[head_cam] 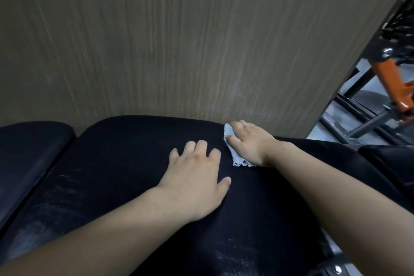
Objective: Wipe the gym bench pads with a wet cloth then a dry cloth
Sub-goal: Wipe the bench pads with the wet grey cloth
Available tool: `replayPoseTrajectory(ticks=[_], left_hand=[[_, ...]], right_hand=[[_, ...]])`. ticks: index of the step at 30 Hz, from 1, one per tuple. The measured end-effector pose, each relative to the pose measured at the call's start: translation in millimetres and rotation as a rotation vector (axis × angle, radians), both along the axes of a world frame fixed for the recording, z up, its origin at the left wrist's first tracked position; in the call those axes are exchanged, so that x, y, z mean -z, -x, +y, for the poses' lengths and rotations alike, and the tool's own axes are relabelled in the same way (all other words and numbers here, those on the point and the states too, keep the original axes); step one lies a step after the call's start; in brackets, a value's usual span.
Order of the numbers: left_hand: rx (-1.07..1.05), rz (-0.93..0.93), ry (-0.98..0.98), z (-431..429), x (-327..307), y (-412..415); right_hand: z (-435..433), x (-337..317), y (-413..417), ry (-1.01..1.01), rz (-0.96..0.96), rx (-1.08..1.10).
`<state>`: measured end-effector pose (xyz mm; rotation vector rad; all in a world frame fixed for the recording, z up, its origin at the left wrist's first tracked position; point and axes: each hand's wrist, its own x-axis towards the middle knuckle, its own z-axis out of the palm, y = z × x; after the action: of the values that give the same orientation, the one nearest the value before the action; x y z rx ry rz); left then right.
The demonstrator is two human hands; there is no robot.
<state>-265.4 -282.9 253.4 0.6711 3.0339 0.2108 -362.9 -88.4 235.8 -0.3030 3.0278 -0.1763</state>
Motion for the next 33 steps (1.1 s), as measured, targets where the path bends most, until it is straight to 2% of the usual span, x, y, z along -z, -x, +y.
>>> replayPoseTrajectory(ticks=[8, 13, 22, 28, 33], left_hand=[[0.138, -0.022, 0.041, 75, -2, -11], [0.155, -0.061, 0.06, 105, -3, -3], [0.155, -0.047, 0.172, 119, -2, 0], [0.152, -0.054, 0.173, 119, 0, -1], [0.158, -0.056, 0.179, 122, 0, -1]], right_hand=[[61, -2, -27, -0.007, -0.012, 0.023], [100, -5, -39, -0.032, -0.015, 0.059], [176, -16, -58, -0.085, -0.036, 0.2], [204, -19, -63, -0.04, -0.083, 0.32], [217, -16, -69, -0.027, -0.05, 0.42]])
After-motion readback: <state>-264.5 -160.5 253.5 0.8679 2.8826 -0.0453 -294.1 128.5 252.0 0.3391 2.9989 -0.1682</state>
